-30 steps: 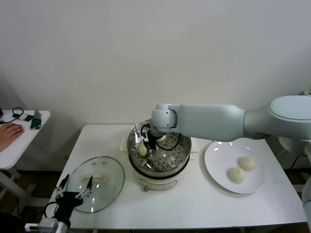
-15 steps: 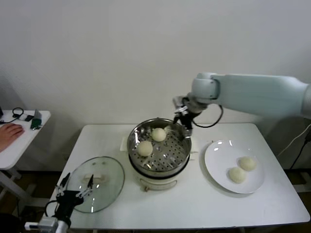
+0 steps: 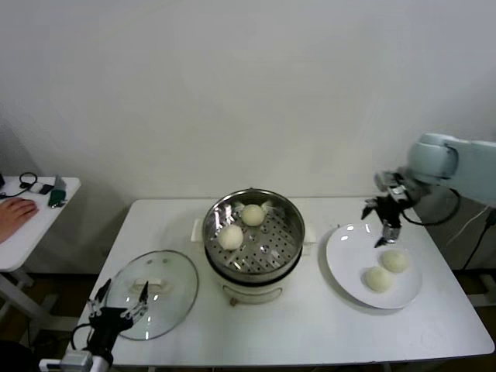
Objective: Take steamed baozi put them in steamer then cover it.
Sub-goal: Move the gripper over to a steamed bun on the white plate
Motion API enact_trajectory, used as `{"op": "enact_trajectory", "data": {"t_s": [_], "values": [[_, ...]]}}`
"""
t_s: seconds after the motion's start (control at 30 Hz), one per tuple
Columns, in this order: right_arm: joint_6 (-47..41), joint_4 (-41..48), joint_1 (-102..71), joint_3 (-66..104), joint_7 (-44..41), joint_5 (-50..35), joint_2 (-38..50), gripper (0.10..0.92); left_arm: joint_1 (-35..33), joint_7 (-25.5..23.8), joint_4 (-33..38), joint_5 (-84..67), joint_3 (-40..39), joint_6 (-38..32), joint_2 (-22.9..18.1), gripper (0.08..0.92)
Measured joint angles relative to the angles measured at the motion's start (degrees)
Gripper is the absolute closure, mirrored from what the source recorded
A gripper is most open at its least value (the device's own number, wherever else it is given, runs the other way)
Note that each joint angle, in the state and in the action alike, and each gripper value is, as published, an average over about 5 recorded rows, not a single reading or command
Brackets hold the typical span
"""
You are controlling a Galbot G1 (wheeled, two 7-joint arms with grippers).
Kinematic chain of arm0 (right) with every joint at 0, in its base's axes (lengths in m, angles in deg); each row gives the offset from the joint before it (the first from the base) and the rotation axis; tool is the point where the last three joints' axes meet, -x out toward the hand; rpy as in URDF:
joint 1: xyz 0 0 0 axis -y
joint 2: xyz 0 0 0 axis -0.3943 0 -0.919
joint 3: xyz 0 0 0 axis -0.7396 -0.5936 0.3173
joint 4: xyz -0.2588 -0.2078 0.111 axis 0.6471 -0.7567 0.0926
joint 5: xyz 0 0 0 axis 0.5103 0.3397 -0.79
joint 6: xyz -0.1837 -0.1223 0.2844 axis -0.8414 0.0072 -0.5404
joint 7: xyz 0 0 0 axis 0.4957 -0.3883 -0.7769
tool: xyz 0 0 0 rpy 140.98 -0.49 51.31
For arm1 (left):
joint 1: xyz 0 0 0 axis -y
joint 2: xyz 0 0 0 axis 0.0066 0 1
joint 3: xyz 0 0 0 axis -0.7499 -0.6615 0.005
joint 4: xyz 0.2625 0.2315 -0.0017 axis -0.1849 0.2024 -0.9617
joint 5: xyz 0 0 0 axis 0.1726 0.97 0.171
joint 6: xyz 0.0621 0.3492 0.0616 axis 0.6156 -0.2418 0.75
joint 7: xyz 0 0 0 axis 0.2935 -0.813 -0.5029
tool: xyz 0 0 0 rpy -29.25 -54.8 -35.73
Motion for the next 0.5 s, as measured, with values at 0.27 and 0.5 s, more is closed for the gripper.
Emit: {"op": "enact_trajectory", "data": {"t_s": [0.27,0.5], "values": [[-0.1,1.3,-13.7,9.8,1.4,6.7,4.9,0.203,-0.7,0.1,-0.2,0.6,0.1,-0.3,-0.5,0.177],[-1.4,3.2,-23.4,18.3,3.7,10.4,5.0,0.203,-0.8,0.2,-0.3,0.9,-0.1,-0.4,-0.6,0.177]]}}
